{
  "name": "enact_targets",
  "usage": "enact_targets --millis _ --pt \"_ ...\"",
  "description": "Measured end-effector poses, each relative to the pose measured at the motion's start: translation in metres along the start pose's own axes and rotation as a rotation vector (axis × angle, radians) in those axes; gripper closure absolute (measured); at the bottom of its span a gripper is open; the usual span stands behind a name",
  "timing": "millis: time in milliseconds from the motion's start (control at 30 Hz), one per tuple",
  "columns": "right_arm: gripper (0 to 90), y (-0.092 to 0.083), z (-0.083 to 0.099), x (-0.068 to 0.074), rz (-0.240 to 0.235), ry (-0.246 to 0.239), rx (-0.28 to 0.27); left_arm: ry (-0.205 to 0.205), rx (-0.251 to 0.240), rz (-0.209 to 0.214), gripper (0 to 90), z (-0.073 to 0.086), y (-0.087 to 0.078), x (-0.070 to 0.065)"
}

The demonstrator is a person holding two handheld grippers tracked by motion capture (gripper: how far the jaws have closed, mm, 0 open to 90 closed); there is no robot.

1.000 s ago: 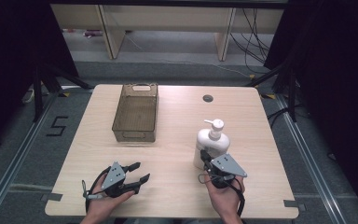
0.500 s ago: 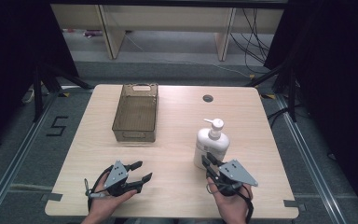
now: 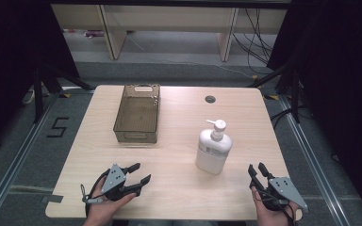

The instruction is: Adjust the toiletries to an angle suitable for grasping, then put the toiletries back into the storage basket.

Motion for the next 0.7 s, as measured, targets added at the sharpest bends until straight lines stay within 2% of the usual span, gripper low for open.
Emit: enact_targets --millis 167,200,233,267,300,367,400,433,467,500,533,567,633,700 --pt "56.5 0.009 0.003 -0.004 -0.002 -0.007 0.012 0.006 -0.033 0.012 38.7 -0.011 0.001 -0.007" --pt "55.4 0.014 0.004 -0.007 0.009 0.002 0.021 0.012 -0.035 0.012 38.3 -0.018 0.002 -0.012" --pt "55.2 0.016 0.004 -0.009 0.01 0.01 0.022 0.012 -0.035 0.012 38.1 -0.018 0.002 -0.012" --pt "55.0 0.018 0.005 -0.011 0.015 0.022 0.041 0.014 -0.052 0.024 37.9 -0.026 0.004 -0.018" --pt "55.0 0.018 0.005 -0.011 0.015 0.022 0.041 0.014 -0.052 0.024 37.8 -0.026 0.004 -0.018" --pt "54.5 0.023 0.006 -0.017 0.01 -0.002 0.052 0.007 -0.062 0.037 37.3 -0.033 0.008 -0.024" --pt "54.4 0.025 0.007 -0.018 0.013 0.001 0.05 0.008 -0.066 0.049 37.2 -0.04 0.012 -0.03" --pt "54.3 0.027 0.007 -0.019 0.013 0.007 0.045 0.008 -0.066 0.049 37.0 -0.04 0.012 -0.03" --pt "54.3 0.028 0.008 -0.021 0.006 -0.015 0.052 0.013 -0.074 0.06 37.0 -0.044 0.014 -0.033" --pt "54.3 0.028 0.008 -0.021 0.006 -0.015 0.052 0.015 -0.074 0.067 37.0 -0.047 0.016 -0.036" --pt "54.3 0.031 0.008 -0.02 0.001 0.012 0.058 0.028 -0.084 0.075 36.9 -0.056 0.021 -0.041" --pt "54.3 0.031 0.008 -0.02 0.001 0.012 0.058 0.028 -0.084 0.075 36.9 -0.056 0.021 -0.041" --pt "54.3 0.032 0.008 -0.02 0.011 0.005 0.057 0.06 -0.088 0.071 36.9 -0.068 0.024 -0.047" --pt "54.3 0.033 0.008 -0.017 0.01 0.01 0.054 0.075 -0.105 0.076 36.7 -0.081 0.026 -0.054"
Point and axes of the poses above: each handheld gripper's, and its own axes: y roughly forward along the jaws, z roughly out of its underside, x roughly to its left, the point moved 7 cm from there along y, roughly forward along the jaws, and after that the axes turned 12 degrees about x, right-handed, at the moved point
